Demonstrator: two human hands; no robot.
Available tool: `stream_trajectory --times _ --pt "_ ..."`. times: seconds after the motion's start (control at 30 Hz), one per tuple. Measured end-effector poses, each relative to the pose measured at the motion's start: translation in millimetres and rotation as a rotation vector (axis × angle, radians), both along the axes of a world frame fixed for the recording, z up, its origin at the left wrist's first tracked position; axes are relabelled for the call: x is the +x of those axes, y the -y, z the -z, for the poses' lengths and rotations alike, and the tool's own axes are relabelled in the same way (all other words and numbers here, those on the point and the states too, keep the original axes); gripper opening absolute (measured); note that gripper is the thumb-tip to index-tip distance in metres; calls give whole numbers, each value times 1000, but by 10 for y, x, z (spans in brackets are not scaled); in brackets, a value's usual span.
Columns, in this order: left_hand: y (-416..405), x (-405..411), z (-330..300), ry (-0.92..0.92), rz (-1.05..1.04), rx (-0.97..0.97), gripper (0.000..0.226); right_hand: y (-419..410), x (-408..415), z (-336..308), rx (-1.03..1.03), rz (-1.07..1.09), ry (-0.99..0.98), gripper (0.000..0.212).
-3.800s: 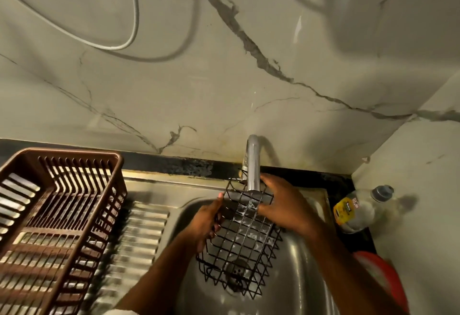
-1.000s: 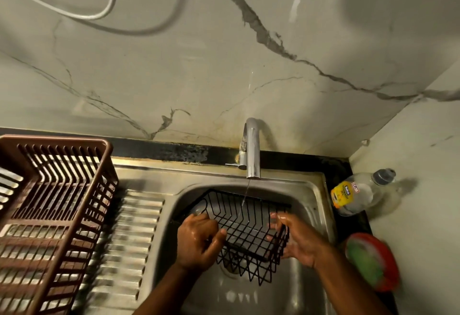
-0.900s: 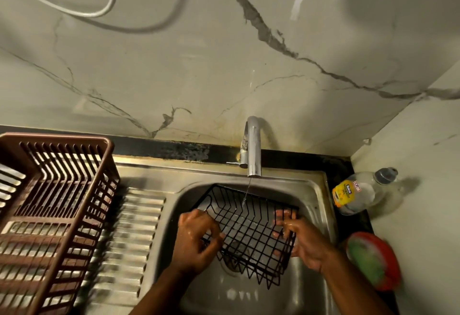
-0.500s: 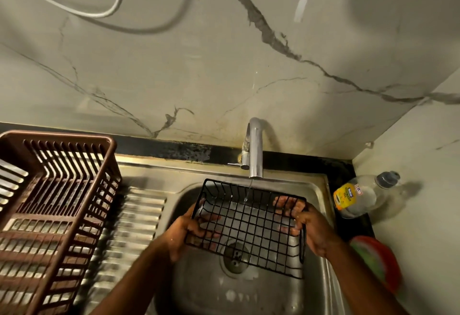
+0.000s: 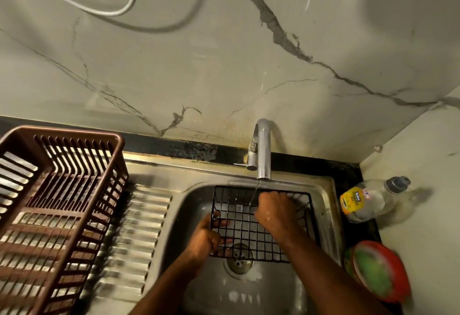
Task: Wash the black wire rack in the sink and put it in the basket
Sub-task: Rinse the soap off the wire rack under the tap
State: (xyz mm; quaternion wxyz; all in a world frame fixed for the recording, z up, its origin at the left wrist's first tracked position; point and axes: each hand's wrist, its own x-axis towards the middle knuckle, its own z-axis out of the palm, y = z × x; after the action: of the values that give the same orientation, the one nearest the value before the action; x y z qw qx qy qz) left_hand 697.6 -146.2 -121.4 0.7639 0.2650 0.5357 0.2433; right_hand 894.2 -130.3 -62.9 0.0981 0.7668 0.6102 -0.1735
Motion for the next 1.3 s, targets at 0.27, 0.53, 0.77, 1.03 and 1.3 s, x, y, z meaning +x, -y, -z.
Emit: stream_trajectory --times 0.27,0.53,0.77,1.03,1.3 --pt "6 146 -195 -20 85 48 76 -295 -391 110 8 -122 -463 31" --pt "-58 141 -238 -38 85 82 73 -53 104 242 105 14 -581 45" --pt "-92 8 -213 -35 1 83 70 96 490 258 159 170 -271 27" --pt "39 195 -234 -86 77 74 71 13 -111 107 -98 -12 76 20" --pt "67 211 -199 -46 72 22 75 -195 -406 107 57 -239 -247 26"
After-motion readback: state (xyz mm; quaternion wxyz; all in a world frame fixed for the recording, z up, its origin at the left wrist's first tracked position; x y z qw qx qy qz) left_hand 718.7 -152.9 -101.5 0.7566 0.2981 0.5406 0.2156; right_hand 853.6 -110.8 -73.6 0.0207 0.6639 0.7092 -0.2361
